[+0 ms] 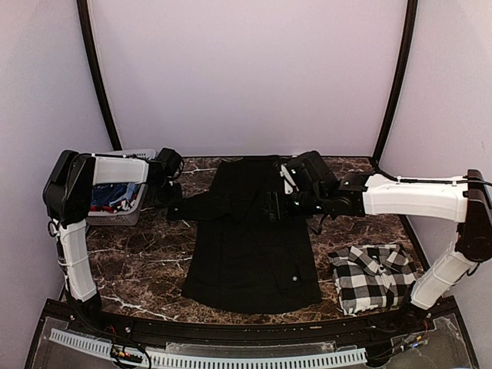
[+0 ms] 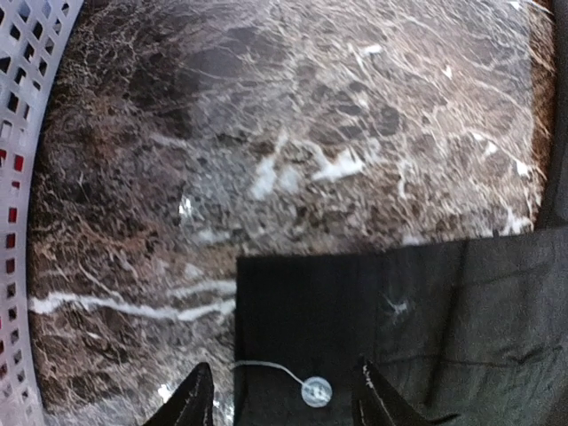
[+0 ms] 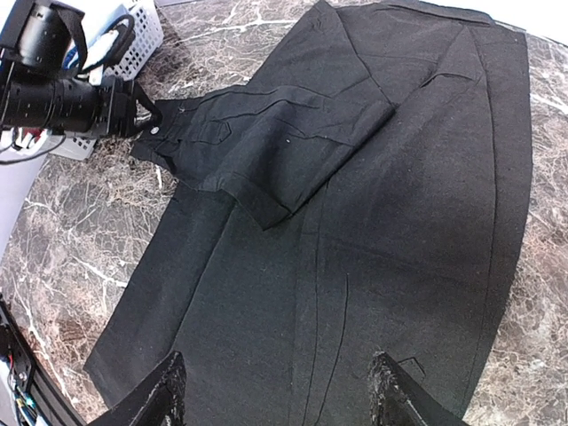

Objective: Fold and stack the long sleeve shirts
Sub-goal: Pick up the sleeve from the center of the board.

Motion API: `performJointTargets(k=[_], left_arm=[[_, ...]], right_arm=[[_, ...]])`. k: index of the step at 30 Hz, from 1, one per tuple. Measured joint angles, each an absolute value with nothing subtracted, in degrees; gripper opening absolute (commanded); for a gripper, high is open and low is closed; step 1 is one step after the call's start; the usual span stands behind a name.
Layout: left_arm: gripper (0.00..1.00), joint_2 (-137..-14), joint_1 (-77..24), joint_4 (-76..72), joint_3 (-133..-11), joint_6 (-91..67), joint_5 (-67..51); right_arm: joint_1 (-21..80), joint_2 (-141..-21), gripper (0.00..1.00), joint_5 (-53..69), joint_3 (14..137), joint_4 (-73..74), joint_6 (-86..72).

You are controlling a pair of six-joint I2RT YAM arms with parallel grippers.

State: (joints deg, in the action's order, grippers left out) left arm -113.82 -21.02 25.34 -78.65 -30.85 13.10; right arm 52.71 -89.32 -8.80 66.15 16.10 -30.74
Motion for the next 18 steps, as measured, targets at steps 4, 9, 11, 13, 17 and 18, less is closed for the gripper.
performJointTargets(k=[4,9,11,13,17,18], left_arm=[[0.52,-115.13,-20.08,24.93,-79.72,-30.72,13.04],[0.49,-116.99,-19.73,24.51,-79.77,-30.74,12.49],[0.44,-117.01,-19.73,24.01,-79.77,-30.81,12.19],[0.37,-117.1,-19.73,23.7,-79.77,-30.94,11.88],[0.18,-117.21,-19.73,22.9,-79.77,-31.29,11.4],[0.12,-117.23,-19.73,22.63,-79.77,-31.33,11.33]], right_arm=[[52.69,-88.77,0.67,-8.86,65.84,16.01,-30.76],[52.71,-86.48,0.68,-9.54,65.3,15.73,-30.72],[52.69,-84.99,0.69,-10.63,65.1,15.44,-30.52],[52.69,-83.22,0.7,-11.97,64.84,14.61,-30.28],[52.69,-78.02,0.8,-15.27,63.4,11.42,-29.06],[52.66,-76.42,0.84,-16.27,63.07,10.17,-28.42]])
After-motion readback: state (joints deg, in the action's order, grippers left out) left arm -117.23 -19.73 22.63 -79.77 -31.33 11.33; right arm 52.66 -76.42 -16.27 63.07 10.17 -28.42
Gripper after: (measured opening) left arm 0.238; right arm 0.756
